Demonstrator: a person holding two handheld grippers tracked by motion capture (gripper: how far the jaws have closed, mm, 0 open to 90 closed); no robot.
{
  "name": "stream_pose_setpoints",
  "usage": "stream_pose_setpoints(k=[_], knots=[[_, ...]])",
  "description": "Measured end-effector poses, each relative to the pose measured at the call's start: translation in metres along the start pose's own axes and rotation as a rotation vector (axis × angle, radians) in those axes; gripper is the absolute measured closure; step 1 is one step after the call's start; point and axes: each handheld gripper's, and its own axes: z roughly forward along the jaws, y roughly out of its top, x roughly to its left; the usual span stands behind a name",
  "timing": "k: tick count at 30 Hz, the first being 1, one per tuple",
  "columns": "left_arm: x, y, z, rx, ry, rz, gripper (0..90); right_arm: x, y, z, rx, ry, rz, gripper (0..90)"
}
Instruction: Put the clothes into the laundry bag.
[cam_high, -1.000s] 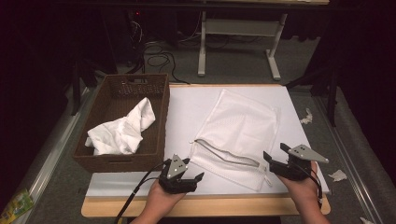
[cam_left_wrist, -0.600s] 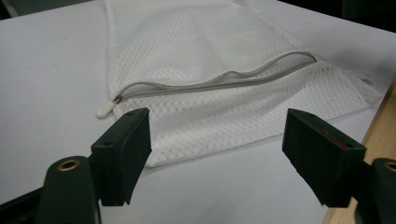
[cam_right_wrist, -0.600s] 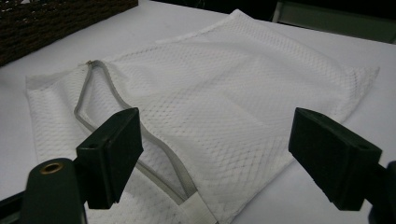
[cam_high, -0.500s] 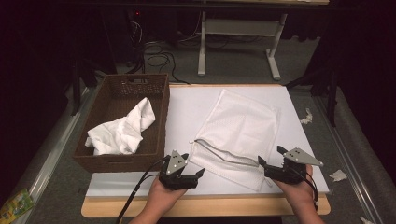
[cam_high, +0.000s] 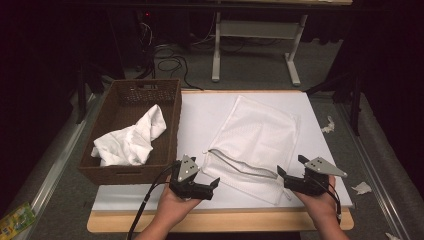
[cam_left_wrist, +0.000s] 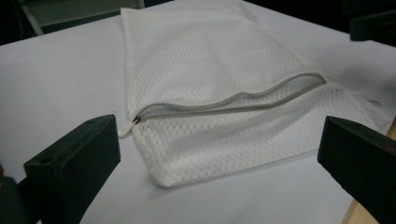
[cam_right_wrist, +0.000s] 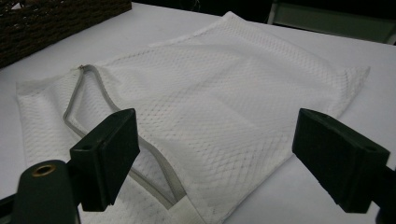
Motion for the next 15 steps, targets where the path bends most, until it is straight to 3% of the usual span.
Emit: stream_pose_setpoints(k=[7,11,15], knots=[[0.001,0.018,-0.017,-0.044,-0.027,-0.026,0.0,0.002,0.000,0.003,0.004,0.006,-0.008,15.6],[0.002,0.025,-0.028,-0.076,-0.012,-0.018,0.0,0.001,0.001,0.003,0.002,0.008,-0.008,15.6],[0.016,0.027,-0.047,-0.113,0.035,-0.052,0.0,0.001,0.002,0.003,-0.001,0.011,-0.011,15.6]])
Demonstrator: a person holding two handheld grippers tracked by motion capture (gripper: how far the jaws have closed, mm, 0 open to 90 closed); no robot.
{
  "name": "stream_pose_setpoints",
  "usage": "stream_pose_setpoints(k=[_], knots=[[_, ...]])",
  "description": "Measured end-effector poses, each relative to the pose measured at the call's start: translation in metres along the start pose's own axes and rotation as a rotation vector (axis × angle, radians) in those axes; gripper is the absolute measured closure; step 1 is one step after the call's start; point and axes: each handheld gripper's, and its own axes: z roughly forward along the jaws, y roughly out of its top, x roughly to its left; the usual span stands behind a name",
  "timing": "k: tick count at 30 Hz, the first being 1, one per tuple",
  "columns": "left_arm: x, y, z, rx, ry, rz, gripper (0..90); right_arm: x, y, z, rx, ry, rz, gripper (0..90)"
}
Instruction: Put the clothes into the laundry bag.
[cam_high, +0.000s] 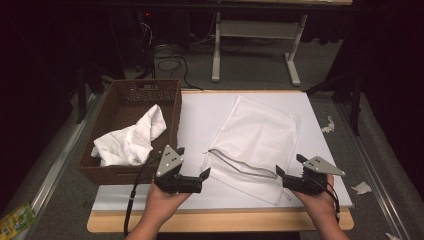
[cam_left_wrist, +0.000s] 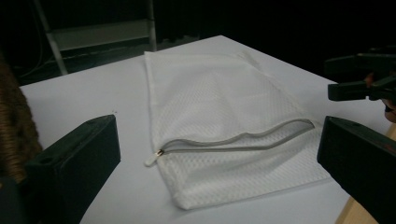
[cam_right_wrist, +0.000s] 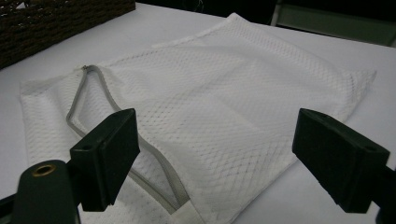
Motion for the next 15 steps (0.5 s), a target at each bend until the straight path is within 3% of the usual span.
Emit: stream_pose_setpoints(k=[2,10,12,13,15], knots=[[0.003,0.000,-0.002,-0.002,0.011,-0.005,0.0,0.000,0.000,0.000,0.001,0.001,0.004,15.6],[0.040,-0.004,-0.033,-0.010,0.132,-0.044,0.0,-0.001,-0.001,0.002,0.008,0.005,0.003,15.7],[0.044,-0.005,-0.035,-0.003,0.148,-0.044,0.1,-0.001,-0.001,0.002,0.010,0.004,0.008,15.6],[0.054,-0.008,-0.041,0.001,0.183,-0.052,0.0,-0.002,-0.001,0.003,0.008,0.007,0.002,15.6],[0.064,-0.009,-0.048,-0.002,0.206,-0.082,0.0,-0.003,-0.002,0.004,0.011,0.007,0.004,15.6]])
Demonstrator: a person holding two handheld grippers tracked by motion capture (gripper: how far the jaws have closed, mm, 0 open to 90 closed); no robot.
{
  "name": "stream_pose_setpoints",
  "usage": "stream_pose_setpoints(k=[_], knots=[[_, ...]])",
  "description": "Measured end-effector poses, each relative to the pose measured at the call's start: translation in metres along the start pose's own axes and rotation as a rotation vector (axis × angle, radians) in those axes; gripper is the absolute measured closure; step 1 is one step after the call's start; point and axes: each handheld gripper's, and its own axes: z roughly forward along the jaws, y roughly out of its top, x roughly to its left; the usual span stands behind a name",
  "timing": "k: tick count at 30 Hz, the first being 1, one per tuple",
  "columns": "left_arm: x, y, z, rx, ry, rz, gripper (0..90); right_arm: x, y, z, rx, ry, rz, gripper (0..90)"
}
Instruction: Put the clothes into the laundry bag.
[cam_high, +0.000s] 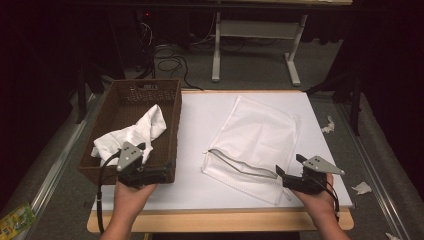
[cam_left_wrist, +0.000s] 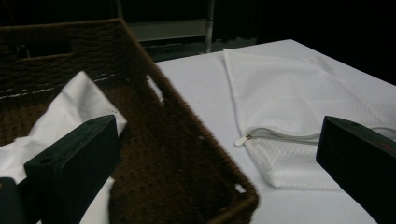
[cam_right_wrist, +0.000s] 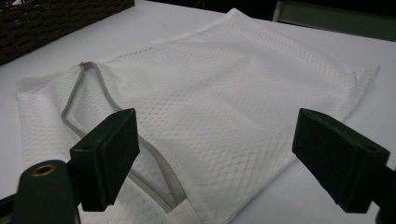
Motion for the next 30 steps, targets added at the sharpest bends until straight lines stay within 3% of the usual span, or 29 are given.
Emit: stream_pose_setpoints(k=[10,13,18,26,29,30], knots=[[0.036,-0.004,-0.020,0.006,0.116,-0.047,0.2,-0.008,-0.002,-0.004,-0.007,-0.016,0.002,15.6],[0.044,-0.005,-0.025,0.010,0.161,-0.043,0.2,-0.011,-0.001,-0.006,-0.012,-0.020,-0.005,15.6],[0.053,-0.008,-0.027,0.011,0.177,-0.056,0.3,-0.013,-0.002,-0.006,-0.014,-0.021,-0.013,15.2],[0.052,-0.010,-0.025,-0.021,0.163,-0.075,0.4,-0.015,-0.001,-0.005,-0.019,-0.019,-0.025,14.3],[0.051,-0.004,-0.022,-0.011,0.177,-0.073,0.4,-0.014,0.000,-0.005,-0.015,-0.013,-0.022,13.9],[0.051,0.002,-0.019,0.022,0.188,-0.059,0.4,-0.013,0.003,-0.006,-0.029,-0.009,-0.023,14.0]])
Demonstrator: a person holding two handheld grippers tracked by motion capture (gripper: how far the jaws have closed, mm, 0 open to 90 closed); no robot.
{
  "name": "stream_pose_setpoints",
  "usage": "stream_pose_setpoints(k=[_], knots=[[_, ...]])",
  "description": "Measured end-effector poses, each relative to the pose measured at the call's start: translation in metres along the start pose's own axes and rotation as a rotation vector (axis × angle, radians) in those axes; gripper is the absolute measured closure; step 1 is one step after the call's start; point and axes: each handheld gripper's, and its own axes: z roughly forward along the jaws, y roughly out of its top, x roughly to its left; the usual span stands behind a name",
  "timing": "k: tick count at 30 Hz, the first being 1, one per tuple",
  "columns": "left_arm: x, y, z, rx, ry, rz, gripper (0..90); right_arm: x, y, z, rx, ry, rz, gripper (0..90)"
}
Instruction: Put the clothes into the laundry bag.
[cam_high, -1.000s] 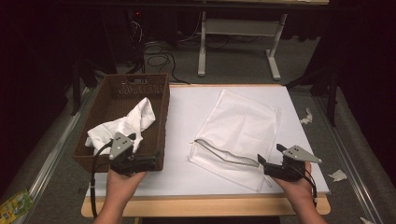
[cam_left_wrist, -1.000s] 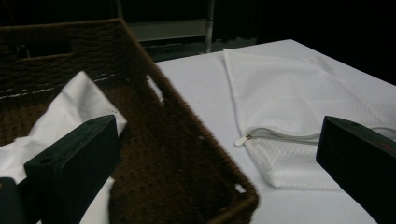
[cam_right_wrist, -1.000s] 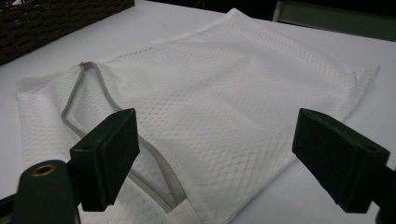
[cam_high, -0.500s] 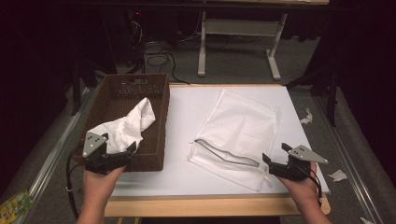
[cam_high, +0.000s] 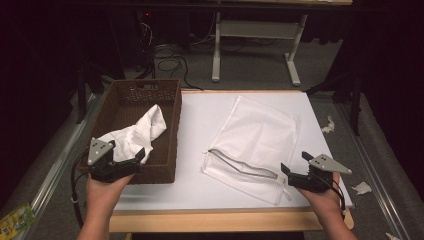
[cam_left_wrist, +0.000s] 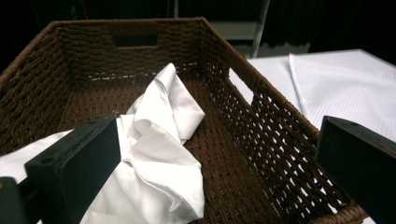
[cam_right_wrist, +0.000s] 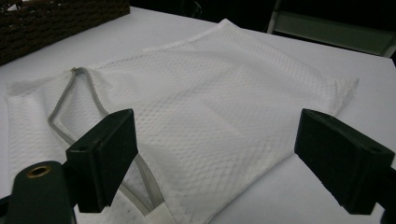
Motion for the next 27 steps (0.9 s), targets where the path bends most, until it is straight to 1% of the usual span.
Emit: stream_pose_setpoints(k=[1,2,3,4,6,7,8,9,10,11,12,13,15,16,17,18,19,20,21,23,24,25,26,27], knots=[[0.000,0.000,0.000,0.000,0.000,0.000,0.4,0.000,0.001,0.000,-0.004,0.002,-0.001,14.0],[0.001,0.005,0.002,0.030,0.010,0.002,0.4,0.001,0.002,0.002,-0.005,0.008,0.001,14.0],[0.002,0.009,0.004,0.059,0.016,0.006,0.4,0.001,0.002,0.004,-0.006,0.015,-0.007,14.0],[0.002,0.012,0.005,0.081,0.024,0.014,0.4,0.003,0.002,0.006,0.004,0.024,-0.014,14.0],[0.004,0.019,0.008,0.116,0.023,0.028,0.4,0.006,0.001,0.010,0.018,0.038,-0.024,13.9],[0.004,0.019,0.008,0.116,0.023,0.028,0.4,0.006,0.001,0.010,0.018,0.038,-0.024,13.9],[0.007,0.025,0.014,0.155,0.028,0.026,0.4,0.007,0.002,0.010,0.015,0.045,-0.036,14.0],[0.010,0.028,0.017,0.170,0.039,0.026,0.4,0.008,0.002,0.010,0.012,0.047,-0.029,14.0],[0.012,0.031,0.020,0.193,0.052,0.027,0.4,0.007,0.003,0.010,0.006,0.050,-0.036,14.0],[0.012,0.031,0.020,0.193,0.052,0.027,0.4,0.007,0.003,0.010,0.006,0.050,-0.036,14.0],[0.017,0.035,0.026,0.241,0.067,0.021,0.4,0.008,0.004,0.010,0.005,0.055,-0.024,14.0],[0.017,0.035,0.026,0.241,0.067,0.021,0.4,0.008,0.004,0.010,0.005,0.055,-0.024,14.0],[0.026,0.041,0.037,0.326,0.088,0.002,0.3,0.009,0.005,0.011,0.006,0.065,-0.029,14.0],[0.028,0.044,0.040,0.353,0.091,-0.004,0.3,0.009,0.005,0.012,0.005,0.067,-0.029,14.0],[0.028,0.044,0.040,0.353,0.091,-0.004,0.3,0.009,0.005,0.012,0.005,0.067,-0.029,14.0],[0.031,0.047,0.045,0.388,0.091,-0.015,0.3,0.011,0.006,0.013,0.004,0.072,-0.028,14.1],[0.032,0.050,0.048,0.413,0.091,-0.022,0.3,0.011,0.006,0.014,0.001,0.074,-0.036,14.1],[0.032,0.052,0.051,0.437,0.092,-0.021,0.3,0.012,0.007,0.015,0.002,0.081,-0.034,14.1],[0.032,0.052,0.051,0.437,0.092,-0.021,0.3,0.012,0.007,0.015,0.002,0.081,-0.034,14.1],[0.035,0.056,0.061,0.526,0.100,-0.007,0.2,0.013,0.007,0.017,0.008,0.086,-0.030,14.1],[0.037,0.058,0.064,0.557,0.112,-0.005,0.2,0.013,0.008,0.018,0.003,0.089,-0.031,14.1],[0.037,0.058,0.064,0.557,0.112,-0.005,0.2,0.013,0.008,0.018,0.003,0.089,-0.031,14.1],[0.040,0.060,0.067,0.591,0.121,-0.006,0.2,0.013,0.009,0.018,0.002,0.091,-0.033,14.1],[0.043,0.060,0.070,0.615,0.127,-0.012,0.2,0.014,0.009,0.018,-0.001,0.095,-0.034,14.1]])
